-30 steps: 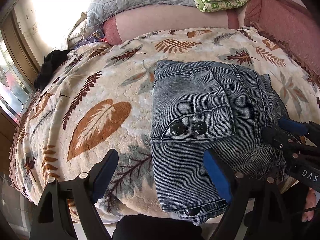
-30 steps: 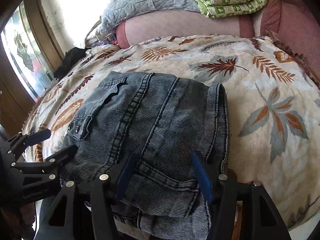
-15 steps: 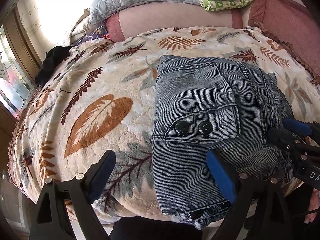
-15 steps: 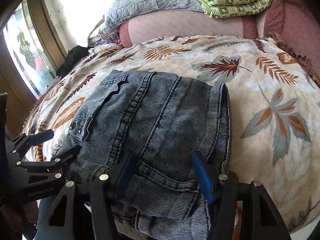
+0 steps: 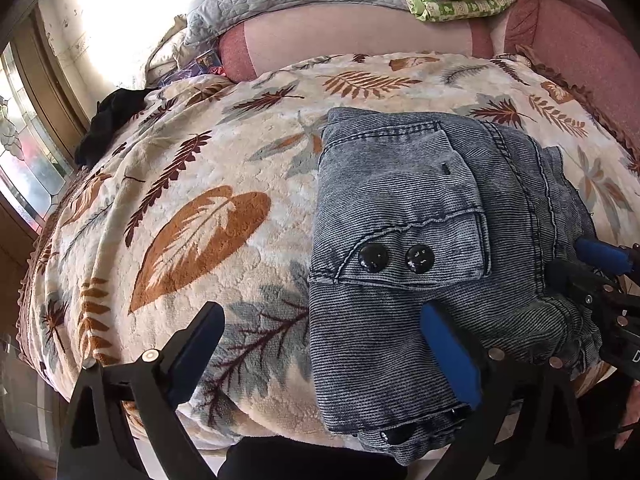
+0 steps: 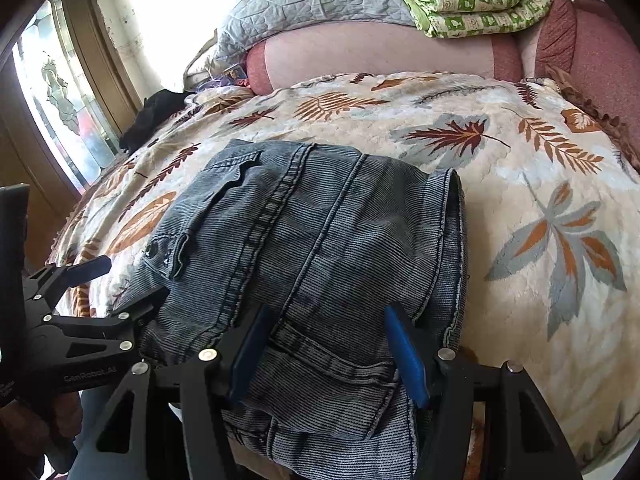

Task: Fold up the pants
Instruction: 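Press the folded jeans bundle flat with both open grippers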

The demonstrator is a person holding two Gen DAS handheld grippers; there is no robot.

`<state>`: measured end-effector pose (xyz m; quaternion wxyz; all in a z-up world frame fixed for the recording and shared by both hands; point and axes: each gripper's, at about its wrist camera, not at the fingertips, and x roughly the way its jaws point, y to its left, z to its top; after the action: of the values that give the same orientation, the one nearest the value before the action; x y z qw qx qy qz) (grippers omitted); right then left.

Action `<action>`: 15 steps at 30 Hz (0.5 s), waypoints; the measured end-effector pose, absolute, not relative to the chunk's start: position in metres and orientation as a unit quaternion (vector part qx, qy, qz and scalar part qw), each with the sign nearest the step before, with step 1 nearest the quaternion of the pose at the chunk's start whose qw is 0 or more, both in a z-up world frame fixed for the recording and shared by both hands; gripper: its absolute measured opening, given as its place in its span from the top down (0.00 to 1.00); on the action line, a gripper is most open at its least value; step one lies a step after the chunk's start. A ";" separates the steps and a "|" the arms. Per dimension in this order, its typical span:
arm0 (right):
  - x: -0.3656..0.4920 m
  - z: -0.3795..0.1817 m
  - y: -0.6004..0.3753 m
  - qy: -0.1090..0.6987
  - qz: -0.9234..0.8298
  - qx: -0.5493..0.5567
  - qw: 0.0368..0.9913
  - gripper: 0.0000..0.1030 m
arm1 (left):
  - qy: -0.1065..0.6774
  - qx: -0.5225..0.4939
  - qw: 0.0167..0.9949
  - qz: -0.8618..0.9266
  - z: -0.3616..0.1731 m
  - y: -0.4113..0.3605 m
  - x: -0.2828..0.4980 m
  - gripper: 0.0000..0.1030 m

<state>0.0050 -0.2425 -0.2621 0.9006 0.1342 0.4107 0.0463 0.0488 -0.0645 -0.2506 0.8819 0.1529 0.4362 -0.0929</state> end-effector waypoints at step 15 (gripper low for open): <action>0.005 -0.260 -0.244 0.410 0.051 0.142 0.900 0.38 | 0.440 0.151 0.881 -0.081 -0.248 -0.064 0.048 0.03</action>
<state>0.0049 -0.2445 -0.2605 0.8996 0.1416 0.4101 0.0507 0.0478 -0.0642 -0.2480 0.8814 0.1513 0.4402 -0.0805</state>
